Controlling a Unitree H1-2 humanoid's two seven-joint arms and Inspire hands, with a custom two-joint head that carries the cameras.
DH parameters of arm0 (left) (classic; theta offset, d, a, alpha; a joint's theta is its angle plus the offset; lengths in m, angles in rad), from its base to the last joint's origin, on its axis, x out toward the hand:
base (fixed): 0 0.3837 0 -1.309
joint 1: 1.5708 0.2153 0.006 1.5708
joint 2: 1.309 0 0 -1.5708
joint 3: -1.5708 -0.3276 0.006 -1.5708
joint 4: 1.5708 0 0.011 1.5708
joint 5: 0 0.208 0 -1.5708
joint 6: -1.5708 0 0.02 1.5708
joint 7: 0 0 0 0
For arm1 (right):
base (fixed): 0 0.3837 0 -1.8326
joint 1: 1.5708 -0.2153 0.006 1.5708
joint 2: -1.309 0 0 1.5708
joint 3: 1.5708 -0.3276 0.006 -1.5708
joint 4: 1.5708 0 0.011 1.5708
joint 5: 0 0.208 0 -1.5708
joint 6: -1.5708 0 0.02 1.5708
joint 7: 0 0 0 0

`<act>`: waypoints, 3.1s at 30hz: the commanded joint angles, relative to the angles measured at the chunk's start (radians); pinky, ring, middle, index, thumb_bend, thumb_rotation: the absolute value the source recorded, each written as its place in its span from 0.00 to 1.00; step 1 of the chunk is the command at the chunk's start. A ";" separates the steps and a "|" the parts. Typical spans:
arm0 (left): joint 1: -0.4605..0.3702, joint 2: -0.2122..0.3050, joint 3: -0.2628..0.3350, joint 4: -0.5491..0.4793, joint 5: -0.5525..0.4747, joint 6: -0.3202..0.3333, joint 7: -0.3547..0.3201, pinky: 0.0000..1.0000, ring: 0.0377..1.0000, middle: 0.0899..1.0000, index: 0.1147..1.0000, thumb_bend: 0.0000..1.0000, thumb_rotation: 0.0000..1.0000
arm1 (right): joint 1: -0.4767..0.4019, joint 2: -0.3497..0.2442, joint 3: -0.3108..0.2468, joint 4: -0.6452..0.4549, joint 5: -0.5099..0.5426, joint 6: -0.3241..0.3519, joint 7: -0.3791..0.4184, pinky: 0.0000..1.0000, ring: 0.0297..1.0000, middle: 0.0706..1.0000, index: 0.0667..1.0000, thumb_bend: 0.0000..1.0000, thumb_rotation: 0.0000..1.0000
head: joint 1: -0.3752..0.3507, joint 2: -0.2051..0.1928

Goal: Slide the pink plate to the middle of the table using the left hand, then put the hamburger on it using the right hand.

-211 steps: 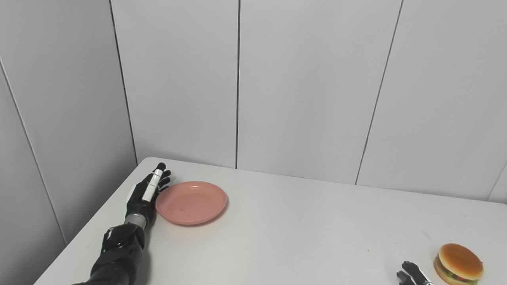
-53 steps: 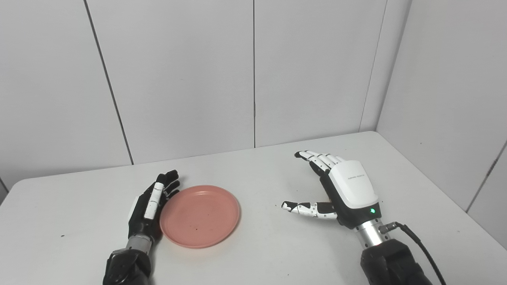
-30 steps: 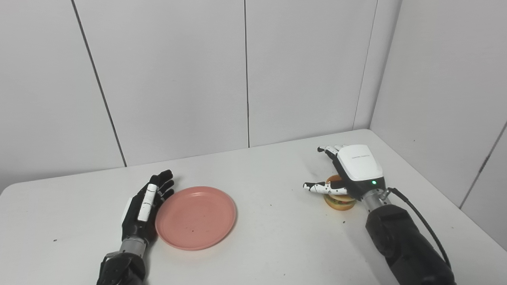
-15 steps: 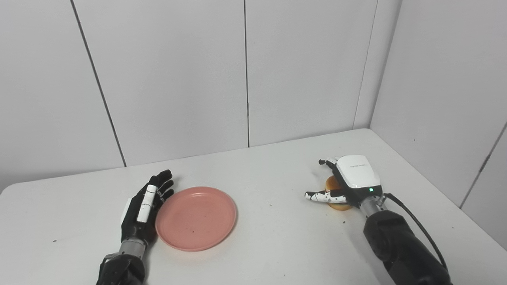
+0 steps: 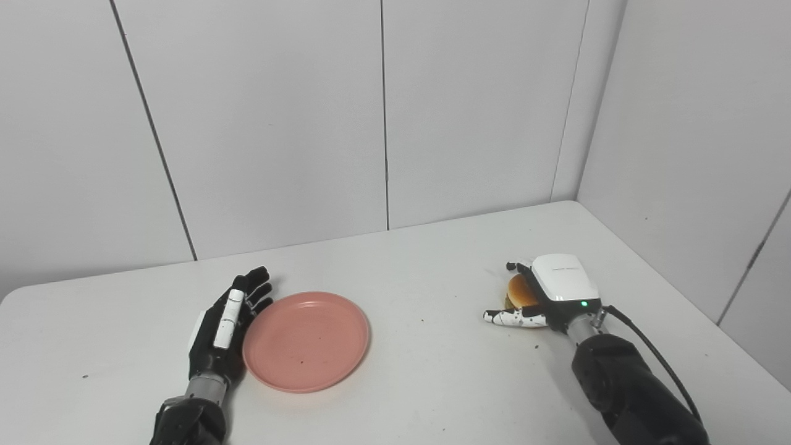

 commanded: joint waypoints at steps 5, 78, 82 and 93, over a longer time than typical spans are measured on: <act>0.040 -0.002 0.002 0.010 -0.013 0.007 -0.014 0.84 0.86 0.83 0.67 0.85 0.73 | -0.031 -0.018 -0.001 0.070 0.027 0.026 -0.045 0.63 0.68 0.72 0.72 0.77 0.79 | 0.002 0.003; 0.052 -0.070 -0.032 0.013 0.047 -0.046 0.093 0.81 0.82 0.78 0.67 0.88 0.72 | -0.231 0.361 0.198 -0.028 0.128 -0.328 -0.252 0.25 0.29 0.37 0.45 0.50 0.16 | 0.376 0.011; 0.053 -0.069 -0.034 0.010 0.049 -0.043 0.093 0.80 0.82 0.77 0.67 0.89 0.72 | -0.237 0.377 0.216 -0.004 0.114 -0.320 -0.253 0.26 0.30 0.37 0.45 0.49 0.16 | 0.374 0.012; 0.050 -0.064 -0.044 0.011 0.061 -0.046 0.100 0.80 0.83 0.79 0.68 0.88 0.74 | -0.257 0.411 0.253 0.110 0.119 -0.312 -0.234 0.24 0.27 0.33 0.44 0.49 0.16 | 0.376 0.015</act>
